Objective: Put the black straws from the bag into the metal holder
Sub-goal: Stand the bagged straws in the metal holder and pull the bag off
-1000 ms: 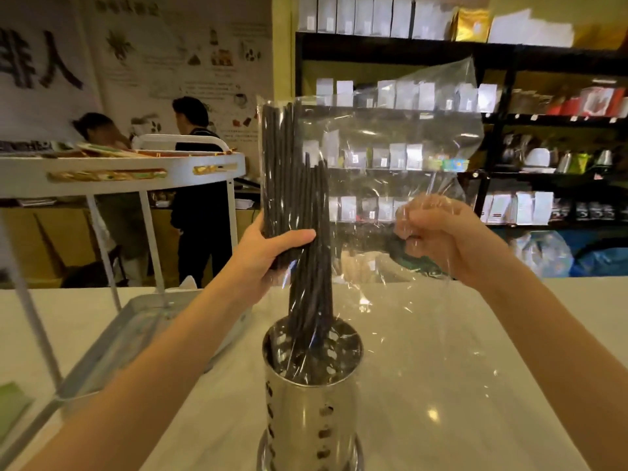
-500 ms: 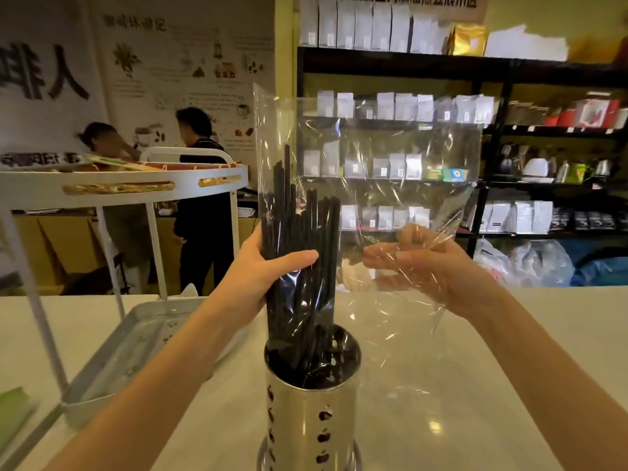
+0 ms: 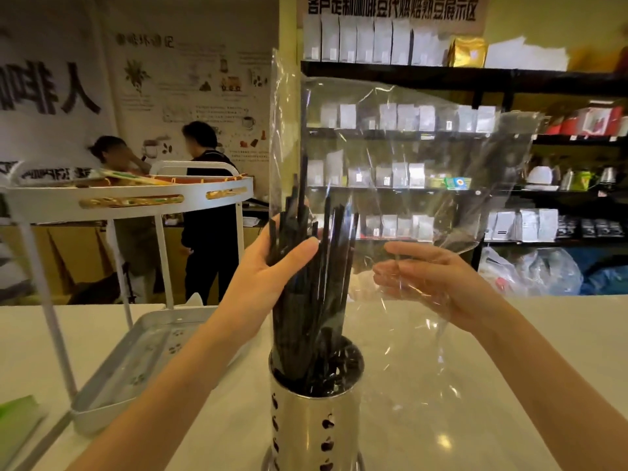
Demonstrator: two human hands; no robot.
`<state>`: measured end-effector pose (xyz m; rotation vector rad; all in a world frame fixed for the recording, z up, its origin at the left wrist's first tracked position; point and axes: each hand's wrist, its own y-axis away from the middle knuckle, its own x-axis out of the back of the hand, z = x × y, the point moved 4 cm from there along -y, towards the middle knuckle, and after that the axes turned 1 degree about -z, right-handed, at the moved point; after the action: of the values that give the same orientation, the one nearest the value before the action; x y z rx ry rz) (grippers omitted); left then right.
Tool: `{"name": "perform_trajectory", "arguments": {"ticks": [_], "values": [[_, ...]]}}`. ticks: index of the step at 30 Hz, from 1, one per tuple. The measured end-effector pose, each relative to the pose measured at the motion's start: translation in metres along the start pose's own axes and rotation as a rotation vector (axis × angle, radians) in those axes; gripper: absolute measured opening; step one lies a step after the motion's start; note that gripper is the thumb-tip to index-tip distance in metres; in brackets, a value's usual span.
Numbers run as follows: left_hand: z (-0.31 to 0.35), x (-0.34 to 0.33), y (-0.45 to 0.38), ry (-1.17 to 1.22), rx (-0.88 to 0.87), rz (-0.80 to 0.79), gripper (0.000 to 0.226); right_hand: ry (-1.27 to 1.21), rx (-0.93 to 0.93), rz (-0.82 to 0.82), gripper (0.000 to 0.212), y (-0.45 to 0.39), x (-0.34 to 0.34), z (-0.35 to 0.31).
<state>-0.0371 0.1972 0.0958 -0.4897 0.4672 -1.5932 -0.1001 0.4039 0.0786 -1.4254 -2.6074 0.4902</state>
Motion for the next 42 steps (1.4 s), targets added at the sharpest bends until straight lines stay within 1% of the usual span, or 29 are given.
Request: {"name": "perform_trajectory", "arguments": {"ticks": [1, 4, 6, 9, 12, 14, 15, 17, 18, 19, 20, 22, 24, 25, 26, 28, 29, 36, 38, 41, 42], "values": [[0.0, 0.0, 0.0, 0.006, 0.005, -0.002, 0.031, 0.013, 0.003, 0.013, 0.026, 0.0, 0.0, -0.002], [-0.001, 0.001, -0.001, 0.079, 0.024, -0.01, 0.039, 0.05, 0.002, -0.01, 0.03, 0.0, -0.004, -0.007], [-0.002, 0.001, 0.0, 0.141, 0.035, -0.016, 0.037, 0.053, 0.006, -0.023, 0.03, 0.001, -0.007, -0.008], [-0.002, 0.003, 0.001, 0.209, 0.078, 0.048, 0.036, 0.067, 0.0, -0.039, 0.03, 0.002, -0.008, -0.008], [0.001, 0.007, -0.001, 0.187, 0.064, 0.085, 0.028, 0.067, 0.007, -0.036, 0.029, 0.001, -0.006, -0.013], [0.002, 0.007, -0.002, 0.185, 0.055, 0.097, 0.031, 0.049, 0.025, -0.028, 0.025, 0.0, -0.004, -0.019], [0.001, 0.006, -0.001, 0.188, 0.066, 0.096, 0.033, 0.047, 0.024, -0.048, 0.03, -0.001, -0.004, -0.02], [-0.001, 0.005, -0.002, 0.2, 0.1, 0.077, 0.032, 0.05, -0.003, -0.091, 0.052, -0.002, -0.005, -0.019], [-0.001, 0.006, -0.003, 0.209, 0.108, 0.064, 0.029, 0.043, -0.007, -0.086, 0.057, -0.001, -0.005, -0.018], [0.001, 0.006, -0.005, 0.215, 0.119, 0.055, 0.028, 0.036, 0.001, -0.076, 0.055, -0.002, -0.003, -0.019], [0.002, 0.007, -0.007, 0.218, 0.135, 0.047, 0.031, 0.025, 0.011, -0.065, 0.049, -0.003, -0.003, -0.021], [0.0, 0.007, -0.008, 0.232, 0.166, 0.018, 0.038, 0.004, 0.019, -0.038, 0.036, -0.003, -0.004, -0.026], [-0.004, 0.005, -0.006, 0.237, 0.197, -0.026, 0.044, -0.017, -0.001, -0.017, 0.029, -0.004, -0.004, -0.026], [-0.005, 0.004, -0.005, 0.231, 0.206, -0.04, 0.049, -0.015, -0.01, -0.014, 0.028, -0.005, -0.004, -0.025], [-0.007, 0.005, -0.005, 0.222, 0.203, -0.035, 0.047, 0.001, -0.018, -0.017, 0.029, -0.006, -0.006, -0.025], [-0.009, 0.008, -0.007, 0.224, 0.202, 0.003, 0.032, 0.038, -0.022, -0.021, 0.03, -0.007, -0.007, -0.024], [-0.007, 0.01, -0.009, 0.23, 0.206, 0.021, 0.03, 0.036, -0.012, -0.012, 0.03, -0.007, -0.007, -0.024], [0.007, 0.018, -0.014, 0.209, 0.095, 0.072, 0.033, 0.049, 0.029, -0.023, 0.03, -0.01, -0.008, -0.033], [0.007, 0.017, -0.017, 0.171, 0.106, 0.063, 0.034, 0.048, 0.031, -0.026, 0.03, -0.012, -0.007, -0.035], [0.002, 0.012, -0.017, 0.156, 0.19, 0.01, 0.036, 0.04, 0.041, -0.012, 0.028, -0.012, -0.006, -0.03], [-0.001, 0.012, -0.015, 0.139, 0.194, 0.011, 0.036, 0.049, 0.039, -0.019, 0.027, -0.012, -0.006, -0.028]]}}
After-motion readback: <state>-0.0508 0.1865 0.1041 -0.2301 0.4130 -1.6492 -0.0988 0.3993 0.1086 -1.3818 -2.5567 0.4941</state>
